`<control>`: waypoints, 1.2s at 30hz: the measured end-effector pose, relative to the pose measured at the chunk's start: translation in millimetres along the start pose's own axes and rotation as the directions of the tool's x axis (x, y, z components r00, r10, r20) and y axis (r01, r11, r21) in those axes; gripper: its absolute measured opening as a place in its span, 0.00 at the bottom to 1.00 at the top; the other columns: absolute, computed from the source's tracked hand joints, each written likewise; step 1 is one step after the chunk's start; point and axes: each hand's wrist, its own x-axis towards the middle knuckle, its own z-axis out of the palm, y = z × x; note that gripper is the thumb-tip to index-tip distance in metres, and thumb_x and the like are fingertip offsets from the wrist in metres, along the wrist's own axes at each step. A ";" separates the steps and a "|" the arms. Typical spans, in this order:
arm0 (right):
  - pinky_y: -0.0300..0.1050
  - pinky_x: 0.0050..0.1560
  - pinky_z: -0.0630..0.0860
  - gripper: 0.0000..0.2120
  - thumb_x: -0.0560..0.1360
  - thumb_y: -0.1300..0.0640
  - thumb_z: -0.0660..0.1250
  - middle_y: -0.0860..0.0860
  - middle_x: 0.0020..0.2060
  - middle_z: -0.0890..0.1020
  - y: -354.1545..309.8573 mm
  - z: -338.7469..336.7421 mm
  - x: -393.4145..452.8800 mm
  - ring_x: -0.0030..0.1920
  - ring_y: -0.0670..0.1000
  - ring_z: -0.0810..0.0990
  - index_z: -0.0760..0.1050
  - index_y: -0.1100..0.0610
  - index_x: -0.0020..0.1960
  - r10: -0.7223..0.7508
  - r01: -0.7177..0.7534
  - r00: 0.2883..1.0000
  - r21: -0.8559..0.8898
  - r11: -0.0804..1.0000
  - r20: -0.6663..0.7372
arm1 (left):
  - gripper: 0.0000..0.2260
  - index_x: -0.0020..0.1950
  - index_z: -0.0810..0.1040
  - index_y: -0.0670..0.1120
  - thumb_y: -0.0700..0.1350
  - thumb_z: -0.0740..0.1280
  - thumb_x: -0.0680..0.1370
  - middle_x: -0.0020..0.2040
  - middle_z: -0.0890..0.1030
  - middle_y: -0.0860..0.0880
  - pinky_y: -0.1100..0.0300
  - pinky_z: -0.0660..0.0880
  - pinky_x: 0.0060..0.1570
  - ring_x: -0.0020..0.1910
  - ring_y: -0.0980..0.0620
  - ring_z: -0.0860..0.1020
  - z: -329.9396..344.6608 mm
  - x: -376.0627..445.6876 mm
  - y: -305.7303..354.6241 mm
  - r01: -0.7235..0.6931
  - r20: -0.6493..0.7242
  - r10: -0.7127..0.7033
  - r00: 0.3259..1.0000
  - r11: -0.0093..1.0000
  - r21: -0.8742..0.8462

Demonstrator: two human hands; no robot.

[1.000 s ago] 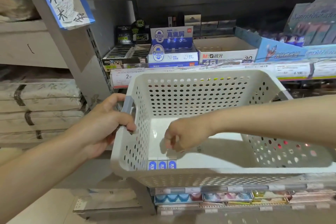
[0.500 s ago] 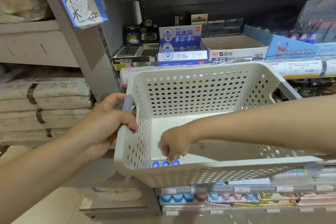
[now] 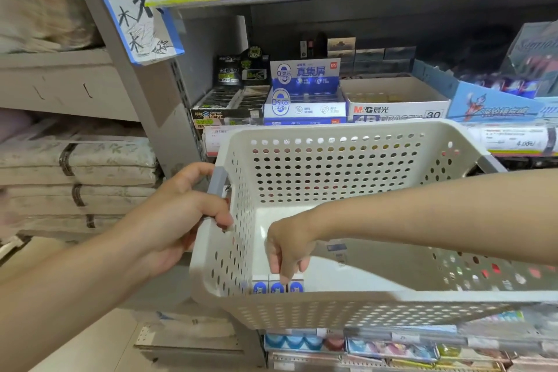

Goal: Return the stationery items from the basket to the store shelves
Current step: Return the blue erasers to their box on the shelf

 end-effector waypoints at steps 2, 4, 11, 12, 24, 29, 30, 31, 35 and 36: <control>0.42 0.46 0.79 0.16 0.73 0.64 0.70 0.52 0.38 0.76 2.1 -1.9 -1.0 0.36 0.46 0.74 0.75 0.66 0.60 0.032 -0.034 0.999 0.041 0.999 0.035 | 0.22 0.51 0.75 0.49 0.25 0.62 0.67 0.32 0.83 0.44 0.55 0.77 0.31 0.31 0.44 0.80 2.0 -0.4 0.1 0.002 0.001 -0.002 1.000 1.000 0.001; 0.46 0.52 0.78 0.17 0.73 0.65 0.69 0.53 0.37 0.75 4.3 -3.1 -1.8 0.37 0.48 0.74 0.74 0.67 0.61 0.054 -0.059 0.996 0.081 0.995 0.066 | 0.22 0.51 0.75 0.49 0.25 0.62 0.68 0.32 0.83 0.44 0.55 0.77 0.31 0.31 0.44 0.79 3.8 -0.7 -0.3 0.000 0.001 0.000 1.000 1.000 0.001; 0.40 0.41 0.81 0.17 0.72 0.65 0.70 0.53 0.38 0.76 5.9 -9.9 -11.4 0.36 0.48 0.75 0.75 0.66 0.60 0.025 -0.031 0.997 0.092 0.995 0.069 | 0.23 0.51 0.75 0.51 0.25 0.63 0.67 0.33 0.82 0.43 0.51 0.77 0.36 0.31 0.43 0.79 6.4 0.4 -1.6 -0.019 -0.010 0.019 1.000 1.000 0.024; 0.39 0.40 0.80 0.17 0.72 0.65 0.71 0.54 0.38 0.76 6.0 -12.1 -13.9 0.35 0.48 0.74 0.75 0.66 0.60 0.014 -0.017 0.999 0.078 0.997 0.047 | 0.23 0.50 0.76 0.51 0.25 0.63 0.67 0.33 0.82 0.43 0.51 0.76 0.37 0.32 0.43 0.79 6.8 0.6 -1.3 -0.023 -0.010 0.023 1.000 0.999 0.026; 0.35 0.34 0.79 0.05 0.70 0.64 0.71 0.52 0.33 0.82 11.8 -100.9 -99.5 0.32 0.45 0.79 0.80 0.62 0.46 -0.104 0.158 0.926 0.125 0.980 -0.362 | 0.23 0.52 0.76 0.51 0.25 0.63 0.68 0.34 0.83 0.43 0.52 0.79 0.33 0.32 0.43 0.80 1.7 8.1 -1.6 -0.005 0.005 0.005 1.000 0.999 0.045; 0.34 0.35 0.80 0.11 0.67 0.63 0.68 0.55 0.38 0.85 16.9 -141.4 -133.9 0.35 0.46 0.82 0.77 0.65 0.48 -0.106 0.264 0.920 0.399 0.878 -0.376 | 0.23 0.52 0.76 0.51 0.26 0.63 0.68 0.36 0.82 0.41 0.48 0.78 0.37 0.34 0.41 0.80 -0.2 11.9 -1.5 0.001 0.002 -0.001 1.000 0.998 0.055; 0.33 0.35 0.80 0.12 0.66 0.62 0.68 0.55 0.39 0.85 18.4 -148.2 -137.3 0.37 0.46 0.83 0.77 0.66 0.48 -0.101 0.284 0.911 0.431 0.857 -0.400 | 0.23 0.52 0.76 0.51 0.26 0.64 0.68 0.37 0.83 0.41 0.46 0.78 0.39 0.35 0.40 0.80 -0.5 12.5 -1.5 0.001 -0.004 -0.001 1.000 0.998 0.059; 0.33 0.35 0.79 0.11 0.67 0.62 0.67 0.54 0.39 0.85 19.8 -154.9 -140.4 0.37 0.46 0.83 0.77 0.65 0.48 -0.089 0.303 0.900 0.465 0.832 -0.427 | 0.23 0.51 0.76 0.51 0.26 0.64 0.67 0.38 0.83 0.40 0.44 0.78 0.41 0.36 0.40 0.80 -0.4 12.8 -1.4 0.000 -0.008 0.000 1.000 0.998 0.063; 0.32 0.39 0.79 0.04 0.75 0.62 0.63 0.51 0.39 0.85 28.7 -179.7 -139.6 0.40 0.44 0.83 0.76 0.60 0.48 -0.006 0.339 0.850 0.539 0.771 -0.526 | 0.23 0.52 0.76 0.51 0.26 0.63 0.68 0.38 0.83 0.40 0.43 0.78 0.42 0.37 0.39 0.80 -0.8 13.5 -1.3 0.005 -0.003 -0.005 1.000 0.998 0.063; 0.33 0.40 0.80 0.04 0.76 0.62 0.64 0.52 0.40 0.85 32.2 -185.1 -136.1 0.41 0.45 0.83 0.76 0.60 0.49 0.027 0.338 0.835 0.552 0.762 -0.550 | 0.23 0.52 0.76 0.51 0.26 0.64 0.68 0.38 0.83 0.40 0.44 0.78 0.41 0.37 0.39 0.80 -1.2 13.5 -1.2 0.007 -0.002 -0.007 1.000 0.998 0.064</control>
